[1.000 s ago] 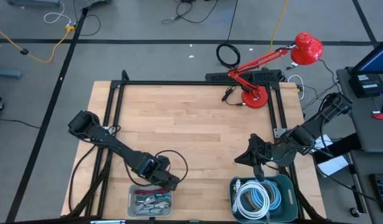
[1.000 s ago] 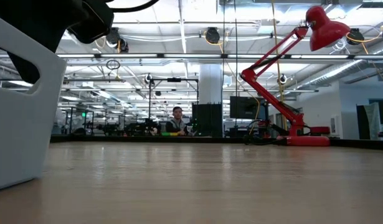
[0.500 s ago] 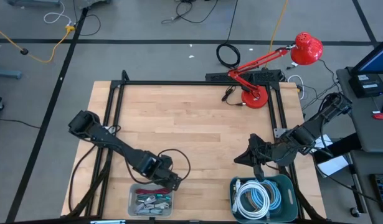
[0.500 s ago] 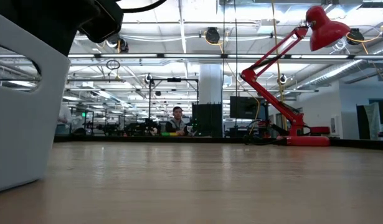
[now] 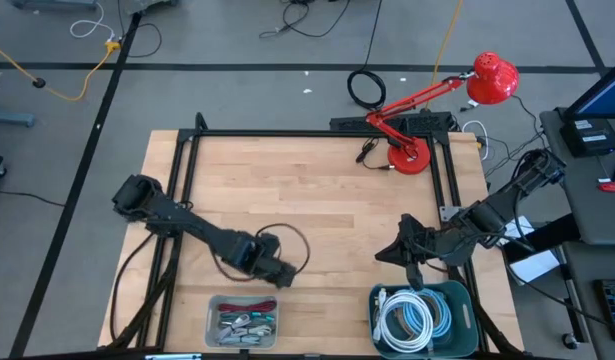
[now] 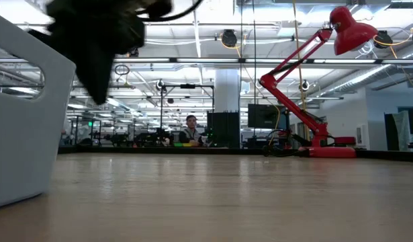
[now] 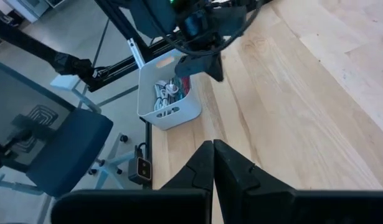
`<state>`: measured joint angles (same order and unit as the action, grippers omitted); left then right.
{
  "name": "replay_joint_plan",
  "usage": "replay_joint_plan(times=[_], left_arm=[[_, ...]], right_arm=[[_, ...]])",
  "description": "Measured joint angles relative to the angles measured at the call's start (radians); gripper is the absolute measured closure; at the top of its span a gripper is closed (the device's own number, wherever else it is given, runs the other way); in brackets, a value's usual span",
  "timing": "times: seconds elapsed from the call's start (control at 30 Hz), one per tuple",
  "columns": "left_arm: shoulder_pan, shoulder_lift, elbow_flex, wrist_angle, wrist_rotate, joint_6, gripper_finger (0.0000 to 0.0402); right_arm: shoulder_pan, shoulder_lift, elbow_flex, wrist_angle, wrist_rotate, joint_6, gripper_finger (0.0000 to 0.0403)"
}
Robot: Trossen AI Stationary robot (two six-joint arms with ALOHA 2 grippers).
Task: Pick & Place USB Port
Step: Return to Home Position
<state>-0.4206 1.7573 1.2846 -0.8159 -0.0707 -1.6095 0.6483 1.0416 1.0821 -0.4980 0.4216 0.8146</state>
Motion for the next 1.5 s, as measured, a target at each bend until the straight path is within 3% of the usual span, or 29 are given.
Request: replay_joint_plan(times=[0.17,0.43,0.63,0.77,0.87,0.97,1.07,1.27,1.5], left_arm=[[0.075,0.000,0.000,0.156,-0.030,0.100,0.0401],[0.160,-0.044,-0.001,0.178,-0.156,0.180,0.0401],[0.158,-0.293,-0.001,0.163,-0.419,0.452,0.0401],[0.122,-0.502,-0.052,0.159,-0.514,0.596,0.0401],[0.069,-0.677,-0.160,0.126,-0.587,0.595,0.0401],[0.006,-0.865,-0.335,0.154,-0.669,0.517,0.0401],[-0.048,-1.037,-0.543,0.298,-0.718,0.483,0.0401],[-0.095,-1.293,-0.901,0.664,-0.727,0.594,0.0401],[-0.097,-1.547,-1.111,0.717,-0.733,0.614,0.0401]], right_arm=[[-0.013,0.000,0.000,0.000,-0.004,0.003,0.0403],[-0.012,-0.001,0.000,-0.003,-0.034,0.009,0.0403],[-0.058,-0.078,0.000,-0.006,-0.063,-0.120,0.0403],[-0.124,-0.190,0.000,-0.024,-0.059,-0.270,0.0403],[-0.145,-0.305,0.000,-0.088,-0.037,-0.361,0.0403],[-0.145,-0.421,-0.002,-0.191,0.080,-0.365,0.0403],[-0.145,-0.543,-0.064,-0.187,0.136,-0.337,0.0403],[-0.143,-0.739,-0.345,0.033,0.031,-0.366,0.0403],[-0.143,-0.881,-0.697,0.375,0.024,-0.286,0.0403]])
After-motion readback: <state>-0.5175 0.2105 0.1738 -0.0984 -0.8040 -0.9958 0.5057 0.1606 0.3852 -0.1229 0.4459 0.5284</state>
